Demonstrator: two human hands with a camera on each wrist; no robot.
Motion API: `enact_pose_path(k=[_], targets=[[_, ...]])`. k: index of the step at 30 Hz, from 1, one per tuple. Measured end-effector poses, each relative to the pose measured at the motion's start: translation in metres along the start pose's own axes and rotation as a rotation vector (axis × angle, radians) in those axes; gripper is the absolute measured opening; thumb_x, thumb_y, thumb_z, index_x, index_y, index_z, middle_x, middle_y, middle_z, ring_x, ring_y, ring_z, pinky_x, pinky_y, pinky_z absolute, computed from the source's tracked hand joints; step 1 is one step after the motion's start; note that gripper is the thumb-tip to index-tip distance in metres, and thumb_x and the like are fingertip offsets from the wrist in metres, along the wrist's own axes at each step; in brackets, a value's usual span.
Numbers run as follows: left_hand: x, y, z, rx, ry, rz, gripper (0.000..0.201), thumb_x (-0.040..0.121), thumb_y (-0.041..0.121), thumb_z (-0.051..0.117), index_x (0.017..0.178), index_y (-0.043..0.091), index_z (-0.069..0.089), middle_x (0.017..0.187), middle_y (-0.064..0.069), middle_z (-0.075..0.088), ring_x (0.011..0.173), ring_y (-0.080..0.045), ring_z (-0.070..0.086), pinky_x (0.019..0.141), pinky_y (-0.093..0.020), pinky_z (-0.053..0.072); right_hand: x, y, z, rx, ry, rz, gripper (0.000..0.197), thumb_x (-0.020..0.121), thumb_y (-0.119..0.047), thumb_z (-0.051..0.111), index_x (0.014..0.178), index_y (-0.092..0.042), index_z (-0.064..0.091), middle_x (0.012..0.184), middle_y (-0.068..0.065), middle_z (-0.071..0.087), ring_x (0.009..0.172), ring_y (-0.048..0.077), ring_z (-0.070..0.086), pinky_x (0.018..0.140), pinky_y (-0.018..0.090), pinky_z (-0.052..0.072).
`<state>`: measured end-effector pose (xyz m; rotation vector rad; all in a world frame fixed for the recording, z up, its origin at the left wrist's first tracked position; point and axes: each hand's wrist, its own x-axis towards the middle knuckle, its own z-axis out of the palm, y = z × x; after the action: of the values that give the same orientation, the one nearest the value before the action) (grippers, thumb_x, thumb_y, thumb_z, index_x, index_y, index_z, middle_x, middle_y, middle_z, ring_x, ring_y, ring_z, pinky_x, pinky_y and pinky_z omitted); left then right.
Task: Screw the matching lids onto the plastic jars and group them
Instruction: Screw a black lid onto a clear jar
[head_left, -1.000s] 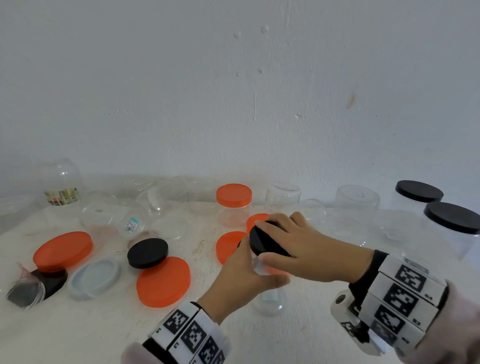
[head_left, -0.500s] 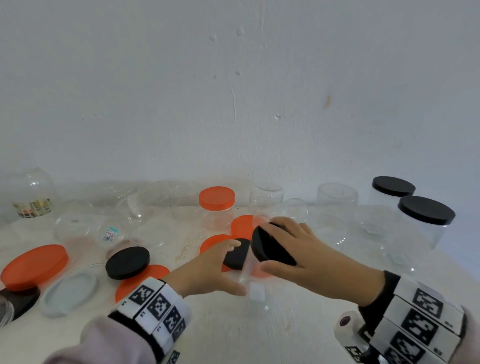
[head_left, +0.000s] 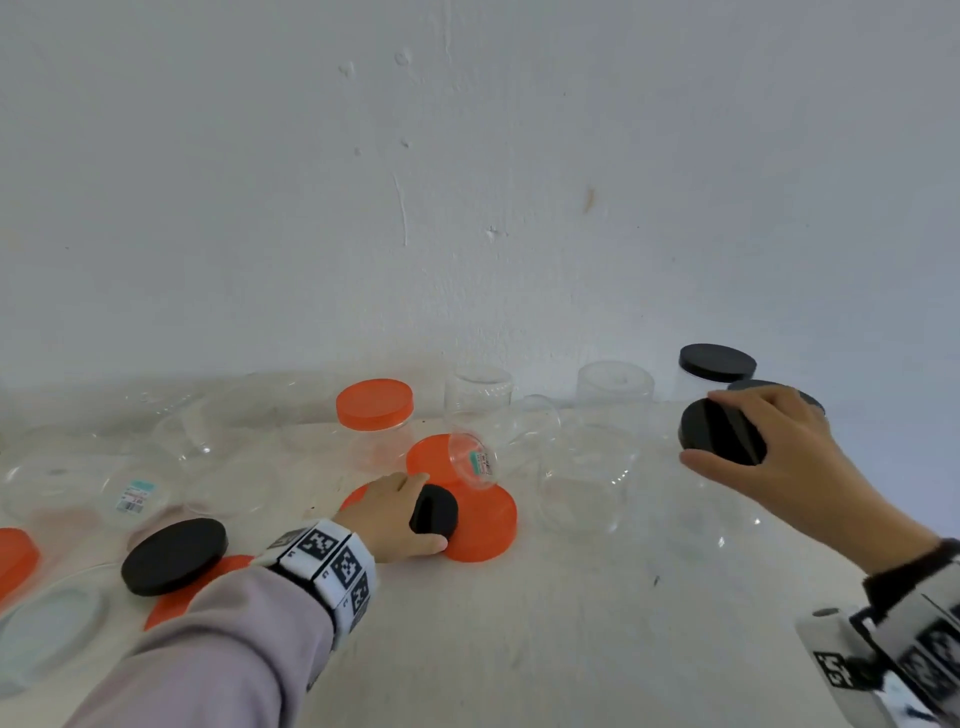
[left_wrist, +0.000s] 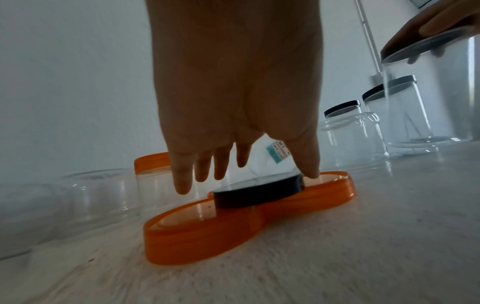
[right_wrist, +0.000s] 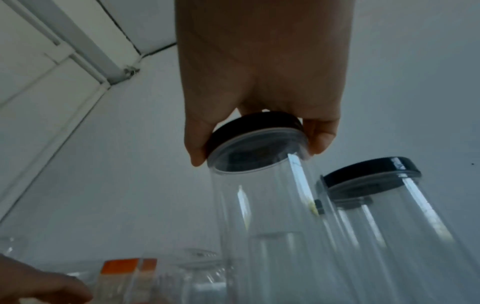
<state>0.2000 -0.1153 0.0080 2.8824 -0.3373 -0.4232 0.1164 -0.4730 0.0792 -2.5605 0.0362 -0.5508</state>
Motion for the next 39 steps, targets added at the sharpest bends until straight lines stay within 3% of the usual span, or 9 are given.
enact_pose_path(k=[12, 16, 23, 27, 29, 32, 34, 36, 39], targets=[[0.008, 0.007, 0.003, 0.024, -0.033, -0.068, 0.094, 0.084, 0.059, 0.058, 0.152, 0.020, 0.006, 0.156, -0.006, 0.017, 0.141, -0.024, 0.023, 0.113, -0.038, 0.027, 0.056, -0.002, 0.036, -0.198, -0.115, 0.008, 0.067, 0.086, -0.054, 0.060, 0.140, -0.020, 0.040, 0.137, 0.007, 0.034, 0.128, 0.031, 0.029, 0.104, 0.041, 0.031], [0.006, 0.000, 0.001, -0.048, -0.002, -0.070, 0.098, 0.079, 0.061, 0.062, 0.151, 0.021, 0.011, 0.151, -0.006, 0.026, 0.136, -0.023, 0.032, 0.110, -0.038, 0.032, 0.074, -0.003, 0.041, -0.254, -0.168, 0.044, 0.063, 0.090, -0.053, 0.054, 0.139, -0.016, 0.040, 0.136, 0.015, 0.036, 0.127, 0.037, 0.030, 0.104, 0.042, 0.031], [-0.006, -0.020, -0.008, -0.255, 0.155, -0.056, 0.099, 0.068, 0.068, 0.069, 0.146, 0.028, 0.023, 0.138, -0.001, 0.041, 0.120, -0.017, 0.047, 0.097, -0.032, 0.043, 0.097, -0.010, 0.050, -0.481, -0.238, 0.062, 0.047, 0.096, -0.048, 0.036, 0.121, -0.011, 0.049, 0.126, 0.016, 0.047, 0.121, 0.035, 0.039, 0.107, 0.044, 0.026], [-0.016, -0.030, -0.017, -0.401, 0.256, -0.048, 0.097, 0.066, 0.067, 0.070, 0.144, 0.029, 0.027, 0.131, 0.003, 0.046, 0.105, -0.010, 0.050, 0.076, -0.019, 0.041, 0.101, -0.037, 0.067, -0.547, -0.261, -0.091, 0.056, 0.098, -0.053, 0.031, 0.137, -0.013, 0.039, 0.138, 0.015, 0.039, 0.130, 0.033, 0.033, 0.111, 0.047, 0.016], [-0.022, -0.032, -0.021, -0.453, 0.295, -0.048, 0.097, 0.064, 0.070, 0.068, 0.143, 0.030, 0.028, 0.121, 0.008, 0.047, 0.098, -0.007, 0.051, 0.067, -0.012, 0.037, 0.100, -0.058, 0.079, -0.497, -0.291, -0.206, 0.061, 0.097, -0.055, 0.034, 0.143, -0.014, 0.034, 0.145, 0.013, 0.035, 0.135, 0.031, 0.029, 0.113, 0.045, 0.015], [-0.030, -0.032, -0.024, -0.521, 0.339, -0.051, 0.108, 0.053, 0.078, 0.061, 0.144, 0.030, 0.028, 0.114, 0.012, 0.046, 0.097, -0.006, 0.053, 0.067, -0.012, 0.038, 0.095, -0.089, 0.104, -0.445, -0.409, -0.384, 0.070, 0.093, -0.053, 0.047, 0.148, -0.016, 0.026, 0.150, 0.010, 0.031, 0.138, 0.028, 0.026, 0.115, 0.043, 0.018], [-0.036, -0.032, -0.023, -0.549, 0.356, -0.047, 0.110, 0.050, 0.079, 0.059, 0.143, 0.030, 0.029, 0.107, 0.018, 0.047, 0.092, 0.001, 0.054, 0.066, -0.011, 0.039, 0.092, -0.106, 0.123, -0.459, -0.480, -0.489, 0.078, 0.088, -0.050, 0.058, 0.150, -0.019, 0.022, 0.151, 0.007, 0.029, 0.139, 0.027, 0.025, 0.115, 0.042, 0.020], [-0.041, -0.032, -0.022, -0.563, 0.359, -0.044, 0.109, 0.050, 0.079, 0.059, 0.143, 0.030, 0.029, 0.099, 0.027, 0.045, 0.087, 0.008, 0.052, 0.063, -0.010, 0.038, 0.090, -0.117, 0.139, -0.499, -0.538, -0.552, 0.086, 0.084, -0.042, 0.068, 0.151, -0.021, 0.018, 0.152, 0.004, 0.026, 0.140, 0.026, 0.022, 0.115, 0.043, 0.022], [-0.048, -0.033, -0.019, -0.576, 0.354, -0.047, 0.110, 0.049, 0.081, 0.057, 0.142, 0.031, 0.029, 0.098, 0.029, 0.044, 0.087, 0.011, 0.050, 0.062, -0.008, 0.038, 0.088, -0.124, 0.157, -0.622, -0.559, -0.594, 0.099, 0.077, -0.031, 0.077, 0.151, -0.023, 0.013, 0.153, 0.001, 0.022, 0.139, 0.025, 0.021, 0.110, 0.043, 0.030]])
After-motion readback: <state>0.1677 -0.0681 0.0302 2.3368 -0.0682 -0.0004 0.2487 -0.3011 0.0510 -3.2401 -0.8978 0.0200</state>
